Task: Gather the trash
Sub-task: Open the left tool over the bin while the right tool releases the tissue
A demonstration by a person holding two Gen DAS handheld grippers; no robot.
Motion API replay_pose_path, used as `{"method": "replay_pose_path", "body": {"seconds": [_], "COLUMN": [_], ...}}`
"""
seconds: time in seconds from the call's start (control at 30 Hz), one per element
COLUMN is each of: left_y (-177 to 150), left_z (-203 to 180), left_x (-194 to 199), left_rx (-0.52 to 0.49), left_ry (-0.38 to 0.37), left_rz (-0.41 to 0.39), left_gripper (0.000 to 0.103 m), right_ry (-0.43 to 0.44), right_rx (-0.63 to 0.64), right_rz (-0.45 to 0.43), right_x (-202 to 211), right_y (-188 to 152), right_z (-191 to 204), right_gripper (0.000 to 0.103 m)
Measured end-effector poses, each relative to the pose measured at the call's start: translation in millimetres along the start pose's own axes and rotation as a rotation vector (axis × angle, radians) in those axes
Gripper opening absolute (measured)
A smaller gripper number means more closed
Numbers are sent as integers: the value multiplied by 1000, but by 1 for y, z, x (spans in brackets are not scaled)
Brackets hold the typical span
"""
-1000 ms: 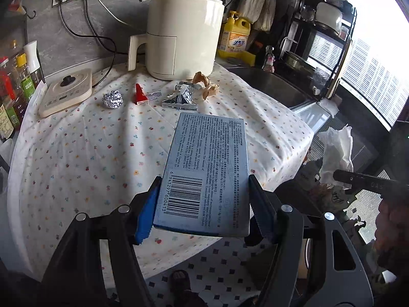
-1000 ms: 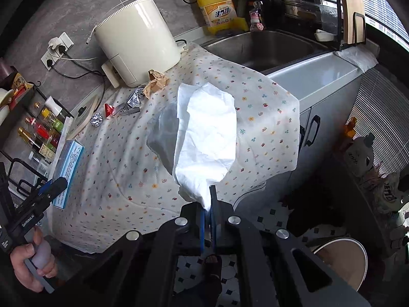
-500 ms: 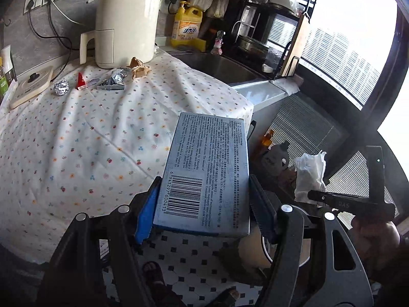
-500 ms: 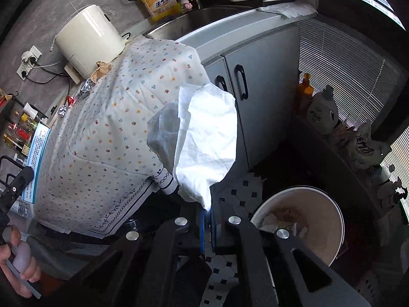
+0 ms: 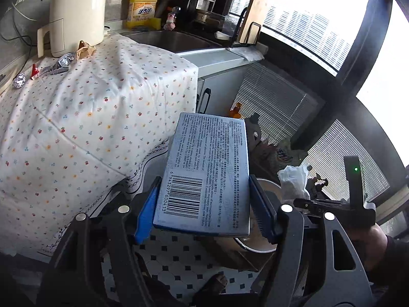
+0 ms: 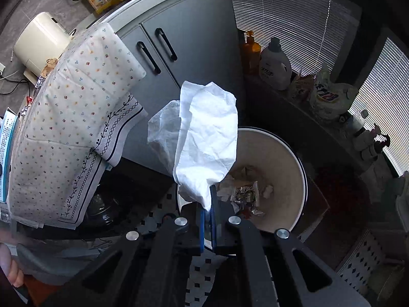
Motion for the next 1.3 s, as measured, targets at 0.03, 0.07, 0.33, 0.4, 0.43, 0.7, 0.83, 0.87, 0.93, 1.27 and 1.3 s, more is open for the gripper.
{"method": "replay_pose_path", "body": {"seconds": [0.03, 0.07, 0.33, 0.4, 0.43, 0.7, 0.83, 0.87, 0.93, 1.27, 1.3], "left_y": [-2, -5, -33, -38, -39, -51, -59, -60, -63, -54, -51], "left_z": [-8, -16, -64, -72, -76, -124, -150, -156, -167, -183, -179], "left_x": [-5, -10, -44, -51, -54, -77, -92, -95, -104, -123, -122], "left_rx": [-7, -13, -70, -79, -80, -129, -160, -167, -174, -147, -147], "left_ry": [-17, -34, -126, -139, -148, -237, -283, -292, -308, -335, -325], "left_rz": [7, 16, 114, 129, 135, 187, 215, 221, 237, 268, 261], "left_gripper": [66, 66, 66, 66, 66, 66, 66, 66, 66, 89, 90], "right_ry": [-14, -21, -19, -26, -34, -88, -109, -116, -128, -142, -137], "right_rx": [-3, -12, -46, -51, -62, -163, -206, -215, -234, -290, -287], "right_rz": [4, 16, 25, 10, 1, -86, -138, -149, -169, -190, -189], "right_x": [0, -2, -5, 2, 6, 56, 85, 91, 104, 119, 117], "right_y": [-4, -10, -37, -38, -38, -32, -31, -32, -33, -40, -39], "right_z": [-7, -13, -41, -47, -51, -103, -125, -130, -140, -158, -155], "right_gripper": [5, 7, 57, 56, 56, 56, 56, 56, 56, 56, 56]}}
Point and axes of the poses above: each gripper's, at about its wrist camera, not at the fingertips, and x roughly against the way its jaws point, z to its left, y to its top, the point moved 7 cm from there along -x, roughly the way its jaws point, and after that the axes turned 2 degrees about -z, right-handed, at the moved point
